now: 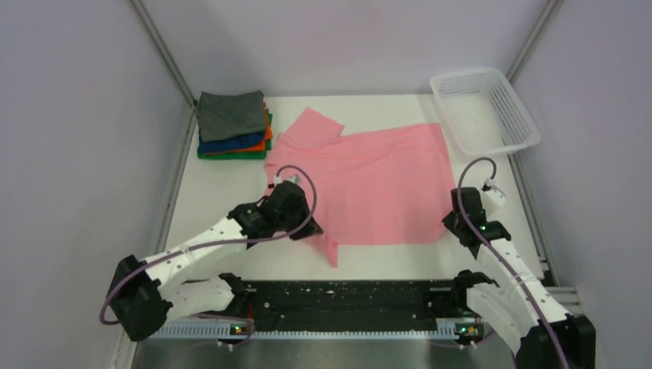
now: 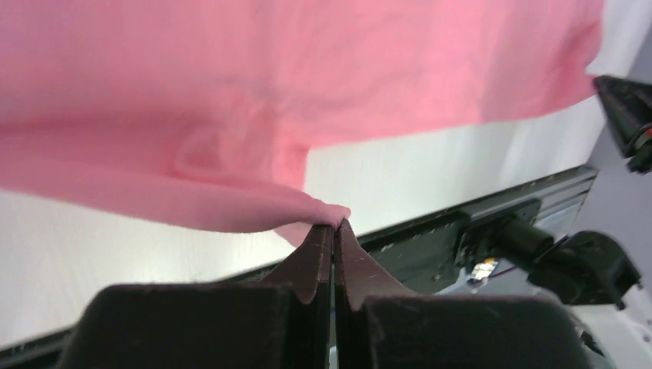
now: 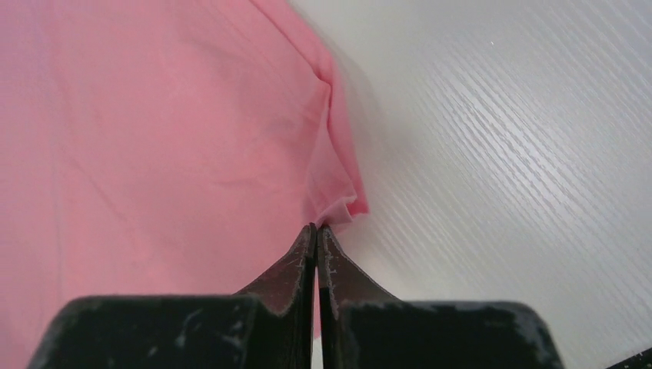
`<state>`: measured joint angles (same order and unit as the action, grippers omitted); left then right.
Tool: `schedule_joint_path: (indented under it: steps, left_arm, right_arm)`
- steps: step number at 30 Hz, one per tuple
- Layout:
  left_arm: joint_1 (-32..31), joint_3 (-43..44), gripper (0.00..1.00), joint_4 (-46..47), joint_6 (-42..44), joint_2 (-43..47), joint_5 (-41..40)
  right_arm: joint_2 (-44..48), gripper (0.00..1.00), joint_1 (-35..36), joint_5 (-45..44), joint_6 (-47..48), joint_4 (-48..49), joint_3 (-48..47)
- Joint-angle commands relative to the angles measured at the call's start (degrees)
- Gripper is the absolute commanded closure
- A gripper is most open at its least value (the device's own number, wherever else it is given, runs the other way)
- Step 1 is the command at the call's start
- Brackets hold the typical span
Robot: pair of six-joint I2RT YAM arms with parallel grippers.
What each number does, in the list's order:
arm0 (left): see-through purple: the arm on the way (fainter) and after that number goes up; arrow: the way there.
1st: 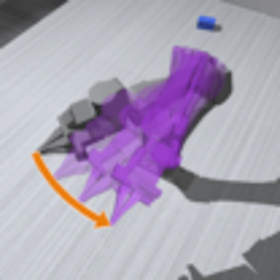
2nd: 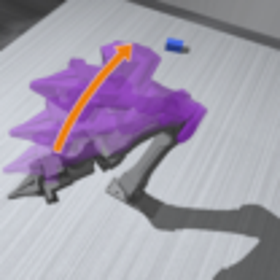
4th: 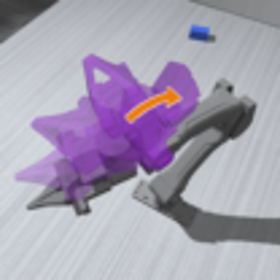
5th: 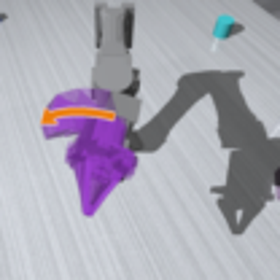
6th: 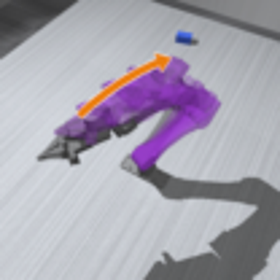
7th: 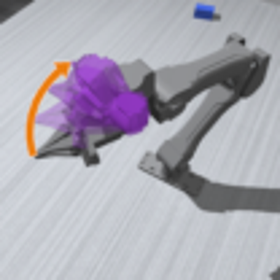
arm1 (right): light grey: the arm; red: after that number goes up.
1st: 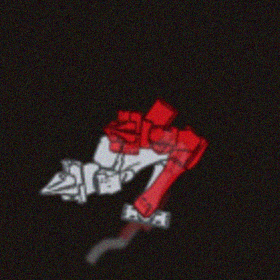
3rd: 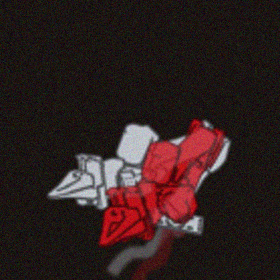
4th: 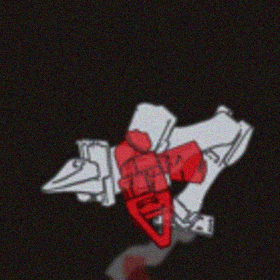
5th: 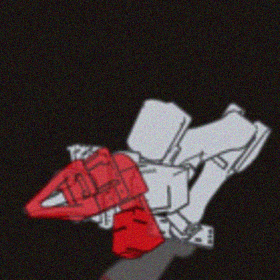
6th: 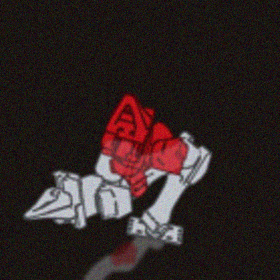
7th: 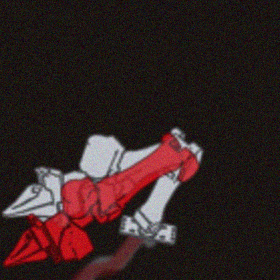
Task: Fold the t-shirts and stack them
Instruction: Fold the flattened tshirt in 1/3 of the way
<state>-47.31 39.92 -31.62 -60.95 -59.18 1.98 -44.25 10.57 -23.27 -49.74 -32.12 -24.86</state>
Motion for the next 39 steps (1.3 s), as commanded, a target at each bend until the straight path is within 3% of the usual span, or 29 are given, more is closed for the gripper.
schedule_joint_path:
  steps: [1,10,26,37,39]
  left_arm:
    - [6.09,9.11,1.00,9.51,9.52,-9.16,3.08]
    - [15.75,23.06,1.00,8.75,15.40,-19.23,1.29]
    - [24.99,29.15,1.00,12.95,22.99,-22.43,1.39]
    - [29.26,36.07,1.00,11.08,24.51,-32.45,1.06]
    - [29.90,39.69,0.64,8.11,25.18,-36.46,2.25]
  right_arm:
    - [-4.81,1.00,-0.59,-1.76,3.19,5.67,-6.02]
    - [-18.87,1.00,-3.04,-0.93,5.61,9.62,-14.61]
    - [-27.82,1.00,-8.33,0.09,9.91,13.78,-21.81]
    - [-35.05,1.00,-8.45,-0.49,10.79,19.34,-23.97]
    - [-36.33,0.99,-8.46,-0.57,10.73,18.39,-25.20]
